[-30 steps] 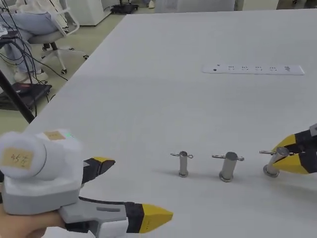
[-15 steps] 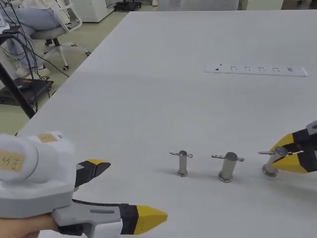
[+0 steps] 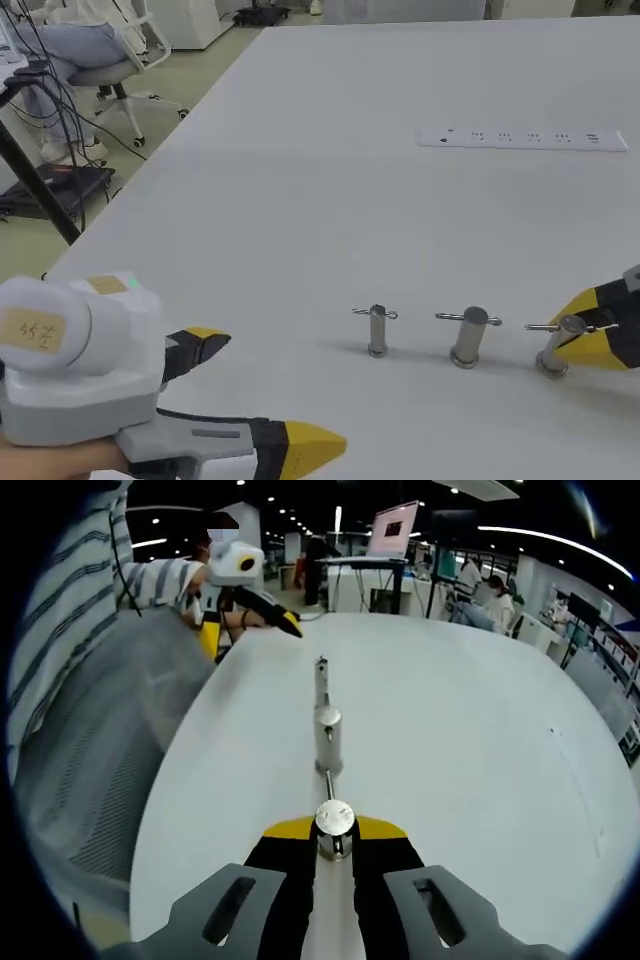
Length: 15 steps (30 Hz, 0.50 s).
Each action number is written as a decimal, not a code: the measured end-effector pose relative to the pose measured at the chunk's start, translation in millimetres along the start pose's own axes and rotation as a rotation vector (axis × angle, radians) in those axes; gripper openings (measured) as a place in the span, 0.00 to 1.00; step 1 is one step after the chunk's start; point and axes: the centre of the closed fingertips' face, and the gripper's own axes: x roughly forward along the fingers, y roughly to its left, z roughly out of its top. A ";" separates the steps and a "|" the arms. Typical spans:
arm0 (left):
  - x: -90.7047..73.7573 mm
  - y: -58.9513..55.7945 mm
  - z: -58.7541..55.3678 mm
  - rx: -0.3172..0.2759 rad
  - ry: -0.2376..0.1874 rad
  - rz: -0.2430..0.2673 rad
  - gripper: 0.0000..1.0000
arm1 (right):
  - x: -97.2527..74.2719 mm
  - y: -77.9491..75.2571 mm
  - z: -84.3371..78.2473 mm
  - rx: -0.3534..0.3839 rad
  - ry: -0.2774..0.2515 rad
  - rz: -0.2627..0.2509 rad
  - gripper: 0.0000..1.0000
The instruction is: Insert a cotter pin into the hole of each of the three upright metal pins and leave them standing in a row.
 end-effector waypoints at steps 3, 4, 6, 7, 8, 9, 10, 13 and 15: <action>-1.1 -0.8 -0.8 -0.002 0.000 0.000 0.97 | -0.6 1.0 -0.6 0.008 -0.003 -0.006 0.13; -1.3 -0.8 -1.1 -0.002 0.001 0.000 0.97 | -0.8 1.0 -0.7 0.008 -0.002 -0.009 0.13; -1.8 -1.8 -1.8 0.003 0.003 -0.003 0.97 | -1.0 0.8 -1.1 0.014 -0.005 -0.015 0.13; -2.0 -2.5 -2.1 0.008 0.004 -0.004 0.97 | -1.3 0.8 -1.5 0.018 -0.011 -0.018 0.13; -2.3 -3.2 -1.0 0.024 -0.004 -0.006 0.96 | -1.4 0.7 -1.7 0.022 -0.014 -0.021 0.13; -2.7 -3.9 0.0 0.032 -0.010 -0.006 0.96 | -1.6 0.9 -2.1 0.023 -0.017 -0.024 0.13; -2.9 -4.4 0.3 0.032 -0.012 -0.006 0.96 | -1.8 0.8 -2.2 0.027 -0.020 -0.030 0.13; -3.4 -4.8 0.5 0.024 -0.012 -0.011 0.96 | -2.1 0.8 -2.4 0.037 -0.021 -0.039 0.13; -3.7 -6.2 0.2 0.022 -0.008 -0.016 0.96 | -2.1 1.1 -2.6 0.038 -0.021 -0.042 0.13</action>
